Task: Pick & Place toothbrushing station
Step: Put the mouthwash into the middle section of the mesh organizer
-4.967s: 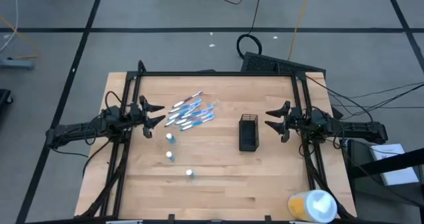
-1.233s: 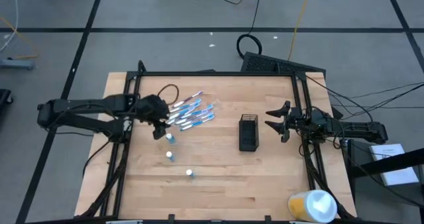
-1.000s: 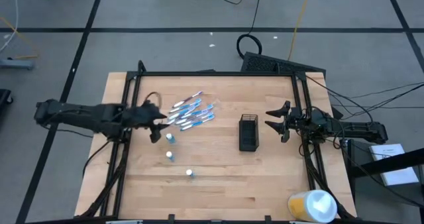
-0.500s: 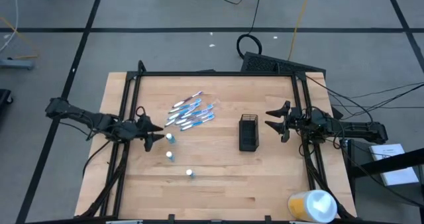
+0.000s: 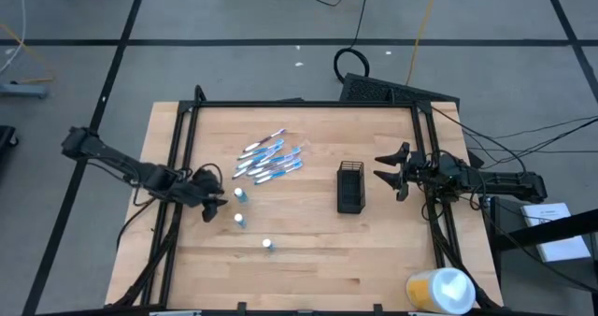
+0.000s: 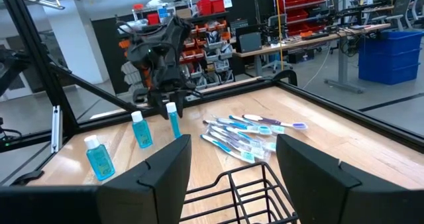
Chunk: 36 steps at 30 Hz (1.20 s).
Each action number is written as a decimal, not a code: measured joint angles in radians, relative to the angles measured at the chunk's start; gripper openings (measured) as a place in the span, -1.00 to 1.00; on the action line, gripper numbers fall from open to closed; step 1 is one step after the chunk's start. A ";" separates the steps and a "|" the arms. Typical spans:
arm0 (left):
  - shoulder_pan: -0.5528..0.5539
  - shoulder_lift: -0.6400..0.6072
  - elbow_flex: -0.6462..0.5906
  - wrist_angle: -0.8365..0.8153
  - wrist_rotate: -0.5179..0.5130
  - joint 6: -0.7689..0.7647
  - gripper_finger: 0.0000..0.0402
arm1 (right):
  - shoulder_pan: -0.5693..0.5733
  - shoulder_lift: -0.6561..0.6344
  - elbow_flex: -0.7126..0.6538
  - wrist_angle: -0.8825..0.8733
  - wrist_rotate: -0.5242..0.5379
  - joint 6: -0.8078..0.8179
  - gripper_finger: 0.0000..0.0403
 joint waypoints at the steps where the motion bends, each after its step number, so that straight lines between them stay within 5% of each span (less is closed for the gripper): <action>1: 0.000 0.019 0.000 0.010 -0.001 0.007 0.01 | 0.000 0.000 0.000 0.000 0.000 0.000 0.05; 12: 0.000 0.210 -0.052 0.254 -0.011 0.095 0.01 | 0.000 0.000 0.000 0.000 0.000 0.000 0.05; 22: 0.001 0.295 -0.060 0.476 -0.129 0.276 0.01 | 0.000 0.000 0.000 0.000 0.000 0.000 0.05; 36: 0.003 0.457 -0.060 0.642 -0.157 0.291 0.01 | 0.000 0.000 0.000 0.000 0.000 0.000 0.05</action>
